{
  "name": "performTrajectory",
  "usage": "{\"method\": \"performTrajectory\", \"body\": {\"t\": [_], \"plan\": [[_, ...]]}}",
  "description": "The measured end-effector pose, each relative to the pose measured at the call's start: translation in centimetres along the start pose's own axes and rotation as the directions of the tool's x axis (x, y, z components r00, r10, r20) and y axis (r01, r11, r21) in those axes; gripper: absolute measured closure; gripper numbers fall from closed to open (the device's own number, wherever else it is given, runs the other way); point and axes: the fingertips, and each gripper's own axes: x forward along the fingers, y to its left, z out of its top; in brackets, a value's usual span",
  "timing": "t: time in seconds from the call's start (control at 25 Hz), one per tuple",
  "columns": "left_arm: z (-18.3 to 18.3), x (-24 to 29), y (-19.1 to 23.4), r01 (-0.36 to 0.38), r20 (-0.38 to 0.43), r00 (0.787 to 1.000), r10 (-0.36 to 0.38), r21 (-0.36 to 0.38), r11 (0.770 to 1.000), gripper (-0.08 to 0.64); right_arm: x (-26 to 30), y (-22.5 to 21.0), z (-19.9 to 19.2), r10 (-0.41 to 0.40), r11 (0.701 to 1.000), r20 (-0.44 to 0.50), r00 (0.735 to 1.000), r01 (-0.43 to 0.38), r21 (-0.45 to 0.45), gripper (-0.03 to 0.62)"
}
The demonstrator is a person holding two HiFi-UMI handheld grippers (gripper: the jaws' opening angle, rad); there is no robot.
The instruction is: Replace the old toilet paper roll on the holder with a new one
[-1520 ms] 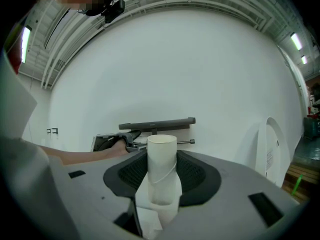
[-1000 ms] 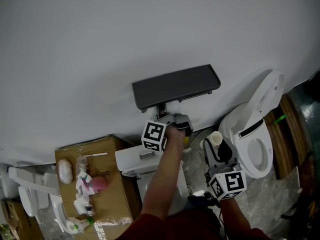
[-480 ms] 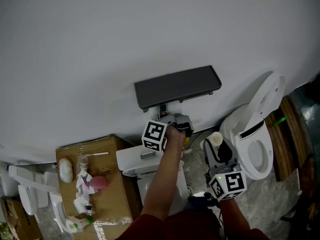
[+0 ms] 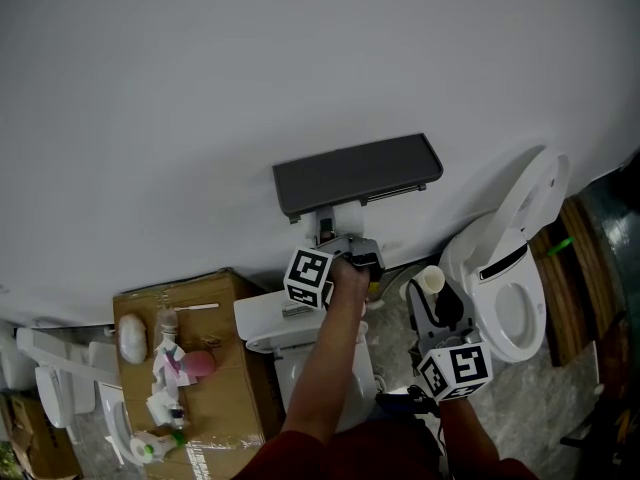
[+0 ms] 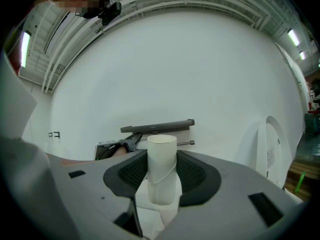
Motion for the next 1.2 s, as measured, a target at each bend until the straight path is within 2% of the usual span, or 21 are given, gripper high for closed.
{"method": "performTrajectory", "body": {"t": [0.24, 0.64, 0.88, 1.2], "plan": [[1.1, -0.9, 0.4, -0.010, 0.013, 1.000, 0.010, -0.005, 1.000, -0.028, -0.2, 0.7, 0.1, 0.012, 1.000, -0.001, 1.000, -0.012, 0.002, 0.407], [0.2, -4.7, 1.2, -0.039, -0.002, 0.999, 0.039, -0.024, 0.999, -0.028, -1.2, 1.9, 1.0, 0.033, 0.999, 0.019, 0.999, -0.033, -0.020, 0.407], [0.0, -8.6, -0.8, -0.003, 0.011, 1.000, 0.004, -0.053, 0.999, -0.028, -2.7, 1.7, 1.8, 0.016, 1.000, 0.036, 0.999, -0.015, -0.020, 0.407], [1.8, -11.9, -3.3, 0.054, 0.046, 0.998, -0.050, -0.078, 0.996, -0.026, -4.5, 2.2, 2.4, 0.010, 1.000, 0.059, 0.998, -0.009, -0.030, 0.407]]}}
